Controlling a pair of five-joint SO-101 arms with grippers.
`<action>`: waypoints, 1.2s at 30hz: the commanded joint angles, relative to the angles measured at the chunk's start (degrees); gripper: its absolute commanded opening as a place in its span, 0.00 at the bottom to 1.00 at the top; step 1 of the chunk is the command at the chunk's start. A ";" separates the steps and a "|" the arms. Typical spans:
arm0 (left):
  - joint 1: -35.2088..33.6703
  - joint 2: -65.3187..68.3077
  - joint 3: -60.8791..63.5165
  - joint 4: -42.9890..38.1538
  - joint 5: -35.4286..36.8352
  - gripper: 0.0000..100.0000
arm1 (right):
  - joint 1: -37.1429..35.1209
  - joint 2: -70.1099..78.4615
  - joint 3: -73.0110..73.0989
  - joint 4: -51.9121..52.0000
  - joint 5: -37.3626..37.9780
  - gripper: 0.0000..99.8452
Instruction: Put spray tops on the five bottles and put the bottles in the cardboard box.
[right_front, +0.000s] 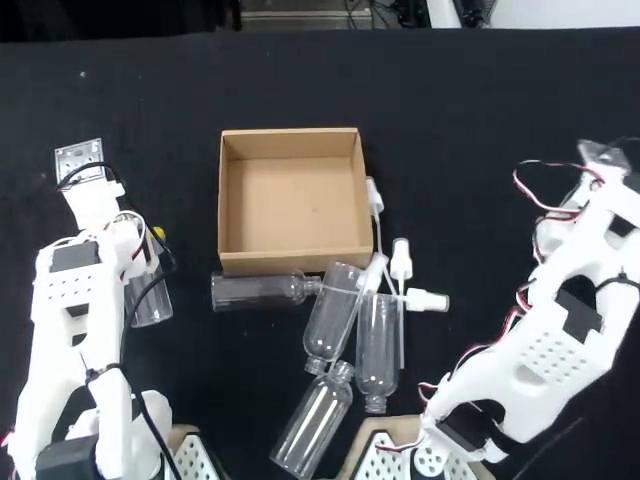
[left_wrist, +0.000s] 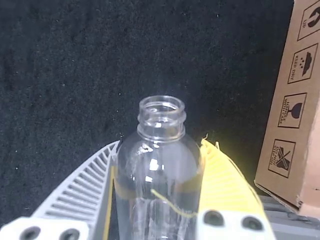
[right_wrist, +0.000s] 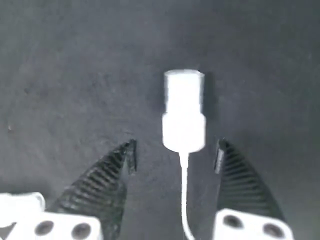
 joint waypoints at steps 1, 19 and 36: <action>-0.13 -0.62 -0.75 -0.88 0.53 0.03 | -1.41 -2.51 -0.31 -2.99 -2.37 0.23; -0.13 -0.62 -0.75 -0.88 0.53 0.03 | 0.53 5.93 -1.63 -6.33 14.95 0.11; 0.40 -4.04 0.04 -0.09 0.53 0.03 | -9.67 -19.74 -11.38 12.31 8.79 0.01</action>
